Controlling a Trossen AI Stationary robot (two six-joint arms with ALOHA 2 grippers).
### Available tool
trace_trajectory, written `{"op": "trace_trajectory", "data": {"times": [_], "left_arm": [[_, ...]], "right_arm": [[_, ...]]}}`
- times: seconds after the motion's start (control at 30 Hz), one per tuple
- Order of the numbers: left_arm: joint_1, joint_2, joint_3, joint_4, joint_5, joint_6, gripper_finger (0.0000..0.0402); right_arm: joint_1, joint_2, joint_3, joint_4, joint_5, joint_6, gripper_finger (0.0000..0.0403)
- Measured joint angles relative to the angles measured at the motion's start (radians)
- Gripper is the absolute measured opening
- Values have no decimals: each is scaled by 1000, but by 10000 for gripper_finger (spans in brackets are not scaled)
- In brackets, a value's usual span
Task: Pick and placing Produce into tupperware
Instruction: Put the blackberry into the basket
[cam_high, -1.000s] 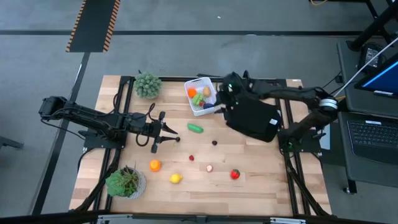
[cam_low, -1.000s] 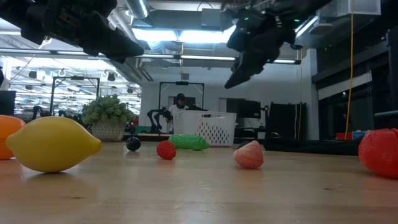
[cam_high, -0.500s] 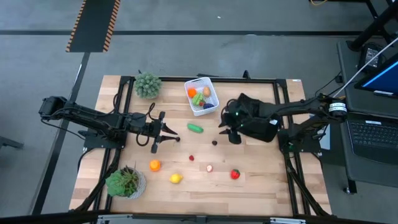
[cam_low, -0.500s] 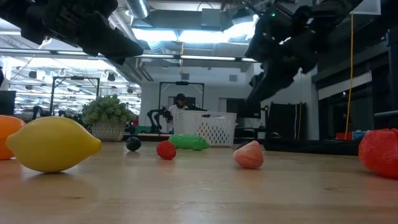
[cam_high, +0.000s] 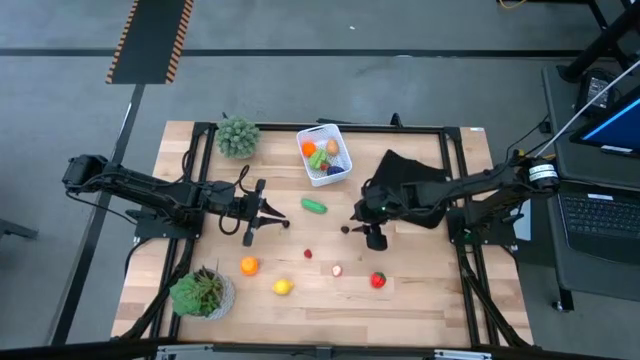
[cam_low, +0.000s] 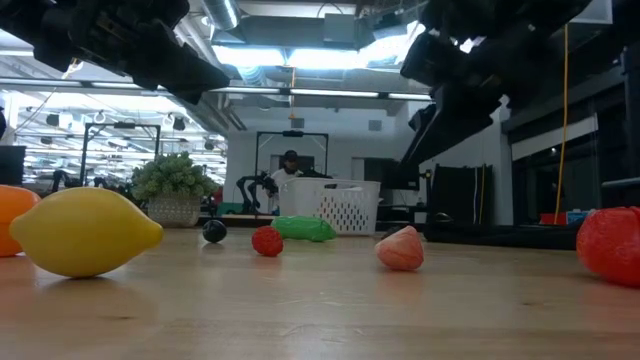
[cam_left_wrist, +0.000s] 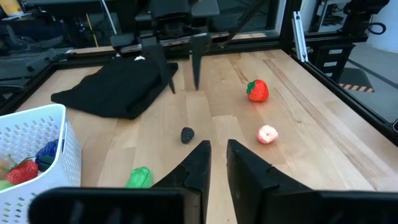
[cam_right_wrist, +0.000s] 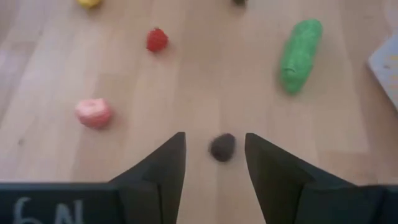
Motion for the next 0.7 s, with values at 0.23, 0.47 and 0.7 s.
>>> {"op": "trace_trajectory", "data": {"times": [0.23, 0.47, 0.7], "left_arm": [[0, 0, 0, 0, 0, 0, 28], [0, 0, 0, 0, 0, 0, 14], [0, 0, 0, 0, 0, 0, 1]], "right_arm": [[48, 0, 1, 11, 0, 4, 168], [59, 0, 1, 11, 0, 0, 168], [59, 7, 1, 51, 1, -3, 168]]}}
